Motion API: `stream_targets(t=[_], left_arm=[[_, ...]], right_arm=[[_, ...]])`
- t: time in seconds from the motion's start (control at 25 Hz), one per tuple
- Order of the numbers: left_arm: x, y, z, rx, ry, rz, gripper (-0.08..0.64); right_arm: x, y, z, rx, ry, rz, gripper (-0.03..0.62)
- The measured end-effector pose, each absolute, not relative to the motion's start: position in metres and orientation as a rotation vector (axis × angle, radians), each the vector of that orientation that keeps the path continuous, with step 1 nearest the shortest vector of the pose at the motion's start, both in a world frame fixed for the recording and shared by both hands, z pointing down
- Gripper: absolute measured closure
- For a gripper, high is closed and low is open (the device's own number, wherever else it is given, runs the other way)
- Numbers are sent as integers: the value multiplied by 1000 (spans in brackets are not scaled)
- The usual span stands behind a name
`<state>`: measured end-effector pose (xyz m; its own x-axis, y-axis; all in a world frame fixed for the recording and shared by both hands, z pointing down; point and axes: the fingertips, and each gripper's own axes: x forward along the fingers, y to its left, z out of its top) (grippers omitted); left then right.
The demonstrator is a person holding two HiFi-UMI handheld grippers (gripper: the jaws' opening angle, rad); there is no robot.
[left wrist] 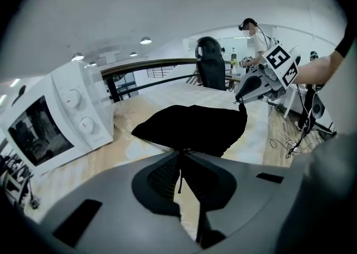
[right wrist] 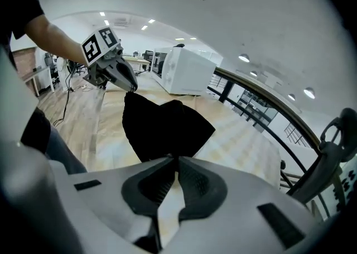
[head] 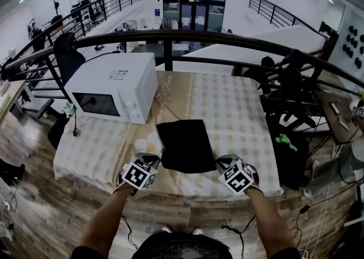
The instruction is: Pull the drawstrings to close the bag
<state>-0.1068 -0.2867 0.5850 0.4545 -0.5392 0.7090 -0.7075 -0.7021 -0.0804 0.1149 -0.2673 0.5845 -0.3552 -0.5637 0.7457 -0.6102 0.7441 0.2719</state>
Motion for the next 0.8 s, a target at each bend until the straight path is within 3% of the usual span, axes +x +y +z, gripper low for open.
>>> stream_targets(t=[0.8], left_arm=[[-100, -310, 452, 2516, -1392, 558, 525]], right_arm=[[114, -311, 443, 1350, -2266, 83, 559]])
